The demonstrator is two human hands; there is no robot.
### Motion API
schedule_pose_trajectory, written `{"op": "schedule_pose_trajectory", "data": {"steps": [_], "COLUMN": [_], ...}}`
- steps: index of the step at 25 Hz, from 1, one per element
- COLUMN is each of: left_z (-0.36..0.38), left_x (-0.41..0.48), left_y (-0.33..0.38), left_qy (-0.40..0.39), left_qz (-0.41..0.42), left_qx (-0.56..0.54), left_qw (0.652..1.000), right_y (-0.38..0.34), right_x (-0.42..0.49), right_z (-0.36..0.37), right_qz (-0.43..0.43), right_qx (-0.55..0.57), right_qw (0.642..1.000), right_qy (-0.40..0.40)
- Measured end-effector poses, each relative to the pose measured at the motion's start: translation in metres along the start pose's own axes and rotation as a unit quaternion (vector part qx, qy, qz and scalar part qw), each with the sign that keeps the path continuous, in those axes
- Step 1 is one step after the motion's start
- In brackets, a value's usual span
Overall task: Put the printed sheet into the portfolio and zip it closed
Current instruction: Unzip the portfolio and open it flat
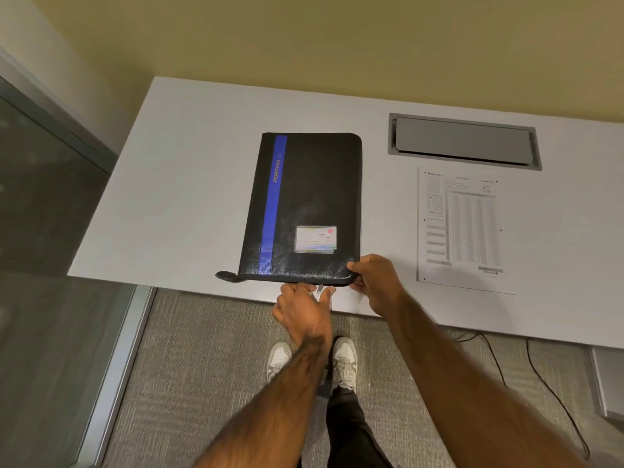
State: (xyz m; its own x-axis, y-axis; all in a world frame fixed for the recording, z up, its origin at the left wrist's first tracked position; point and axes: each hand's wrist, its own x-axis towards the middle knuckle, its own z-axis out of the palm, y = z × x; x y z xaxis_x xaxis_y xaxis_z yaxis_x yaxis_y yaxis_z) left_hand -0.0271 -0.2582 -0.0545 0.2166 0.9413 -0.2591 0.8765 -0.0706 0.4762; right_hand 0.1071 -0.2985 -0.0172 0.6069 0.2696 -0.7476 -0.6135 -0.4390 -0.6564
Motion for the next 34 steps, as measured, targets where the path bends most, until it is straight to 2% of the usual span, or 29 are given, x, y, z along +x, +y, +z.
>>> {"op": "schedule_pose_trajectory", "data": {"steps": [3, 6, 9, 14, 21, 27, 34], "left_z": [0.003, -0.003, -0.014, -0.037, -0.065, -0.078, -0.098], "left_x": [0.001, 0.003, 0.013, 0.038, 0.073, 0.086, 0.087], "left_y": [0.007, 0.002, -0.015, -0.049, -0.082, -0.101, -0.097], "left_qy": [0.02, 0.04, 0.068, 0.109, 0.127, 0.085, -0.029], "left_qz": [-0.027, -0.019, 0.002, -0.014, -0.037, 0.052, 0.038], "left_qx": [-0.023, -0.025, -0.005, 0.035, 0.08, 0.151, 0.139], "left_qw": [0.999, 0.999, 0.998, 0.993, 0.988, 0.984, 0.989], "right_y": [-0.003, -0.005, -0.006, -0.005, -0.01, -0.013, -0.029], "right_x": [-0.001, -0.001, -0.002, -0.005, -0.009, -0.011, -0.028], "right_z": [0.001, 0.0, -0.002, -0.003, -0.004, -0.003, -0.002], "right_qz": [0.002, 0.007, 0.012, -0.023, -0.013, -0.019, -0.114], "right_qx": [-0.002, -0.003, 0.001, -0.054, -0.05, -0.061, -0.114], "right_qw": [1.0, 1.0, 1.0, 0.998, 0.998, 0.998, 0.986], "right_qy": [-0.01, -0.016, -0.022, -0.024, -0.021, -0.027, -0.043]}}
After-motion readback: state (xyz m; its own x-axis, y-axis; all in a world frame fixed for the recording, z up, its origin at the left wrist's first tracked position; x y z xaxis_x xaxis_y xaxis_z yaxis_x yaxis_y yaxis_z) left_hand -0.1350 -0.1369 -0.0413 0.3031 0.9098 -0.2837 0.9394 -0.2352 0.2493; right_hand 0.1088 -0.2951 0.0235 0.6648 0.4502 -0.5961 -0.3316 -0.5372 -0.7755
